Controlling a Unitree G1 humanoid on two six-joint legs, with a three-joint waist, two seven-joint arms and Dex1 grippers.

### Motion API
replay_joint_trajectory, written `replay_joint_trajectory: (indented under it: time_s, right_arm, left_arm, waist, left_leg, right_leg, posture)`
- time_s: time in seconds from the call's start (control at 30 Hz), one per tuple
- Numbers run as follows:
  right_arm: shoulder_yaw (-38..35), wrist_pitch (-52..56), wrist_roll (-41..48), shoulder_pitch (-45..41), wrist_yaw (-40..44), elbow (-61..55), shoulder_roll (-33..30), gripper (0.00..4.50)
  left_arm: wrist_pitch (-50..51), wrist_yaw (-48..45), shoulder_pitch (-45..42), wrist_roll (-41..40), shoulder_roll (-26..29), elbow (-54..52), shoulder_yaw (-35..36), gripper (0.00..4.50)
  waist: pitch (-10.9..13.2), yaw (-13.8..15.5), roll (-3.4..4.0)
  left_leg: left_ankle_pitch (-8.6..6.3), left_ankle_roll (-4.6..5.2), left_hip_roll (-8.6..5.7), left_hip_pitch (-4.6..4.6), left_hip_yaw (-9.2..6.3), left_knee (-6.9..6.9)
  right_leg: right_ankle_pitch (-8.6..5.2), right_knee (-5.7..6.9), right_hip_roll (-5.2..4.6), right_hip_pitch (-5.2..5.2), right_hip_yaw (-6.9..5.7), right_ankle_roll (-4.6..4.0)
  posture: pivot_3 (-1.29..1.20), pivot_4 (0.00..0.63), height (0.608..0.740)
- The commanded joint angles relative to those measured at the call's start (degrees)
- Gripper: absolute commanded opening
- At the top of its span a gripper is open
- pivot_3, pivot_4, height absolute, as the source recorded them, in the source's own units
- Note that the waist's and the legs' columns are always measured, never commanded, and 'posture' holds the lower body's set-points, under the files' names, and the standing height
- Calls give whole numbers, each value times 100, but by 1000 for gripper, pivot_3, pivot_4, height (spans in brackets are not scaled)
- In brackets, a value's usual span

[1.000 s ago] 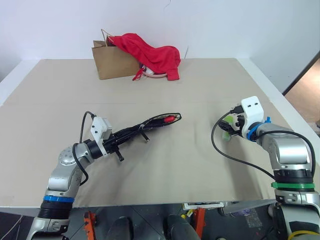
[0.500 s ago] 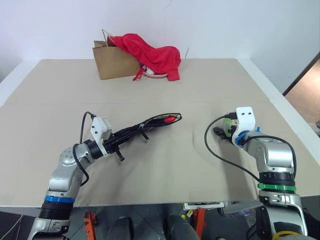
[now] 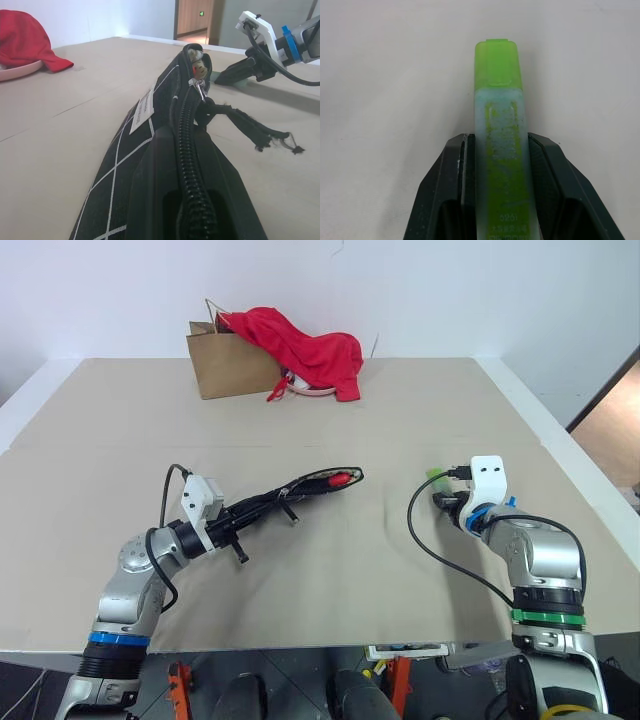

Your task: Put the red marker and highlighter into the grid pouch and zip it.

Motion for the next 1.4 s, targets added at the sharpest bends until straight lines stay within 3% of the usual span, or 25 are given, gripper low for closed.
replay_joint_trajectory:
  time_s: [0.03,0.33,0.5,0.9,1.4]
  right_arm:
    - [334,-1103,-125,-11,674,-490,-390,1072]
    - [1013,-3991,-169,-203,3413,-1162,-1916,1072]
    - [1380,-4672,-166,-589,4293,-1267,-2149,1072]
    - [2252,-6056,-1032,-1216,4521,-112,-1605,1072]
    - [2542,-6843,-1663,-1552,4499,805,-1278,1072]
  left_arm:
    - [-114,-33,-31,-21,32,-30,77,0]
    - [-184,-166,-54,41,61,63,19,0]
    - [-236,-209,-96,72,42,140,20,0]
    - [-285,-248,-228,85,25,238,7,0]
    - [-303,-300,-272,101,-27,261,-31,0]
  waist:
    - [5,-1,7]
    - [17,1,26]
    - [17,-1,26]
    - [17,13,25]
    - [17,7,26]
  left_leg:
    - [0,0,0,-1,2,0]
    - [-2,1,5,-21,3,-5]
    - [-2,1,5,-21,3,-2]
    - [-1,0,1,-23,2,0]
    - [-1,0,1,-23,-1,0]
  right_leg:
    - [-1,0,0,-2,1,1]
    - [-5,-3,6,-23,-1,3]
    - [-2,-2,3,-23,-1,-4]
    - [16,-2,-2,-24,-5,-35]
    - [17,1,-2,-22,-7,-39]
  posture:
    - [0,150,740]
    - [0,150,740]
    - [0,150,740]
    - [0,150,740]
    - [0,150,740]
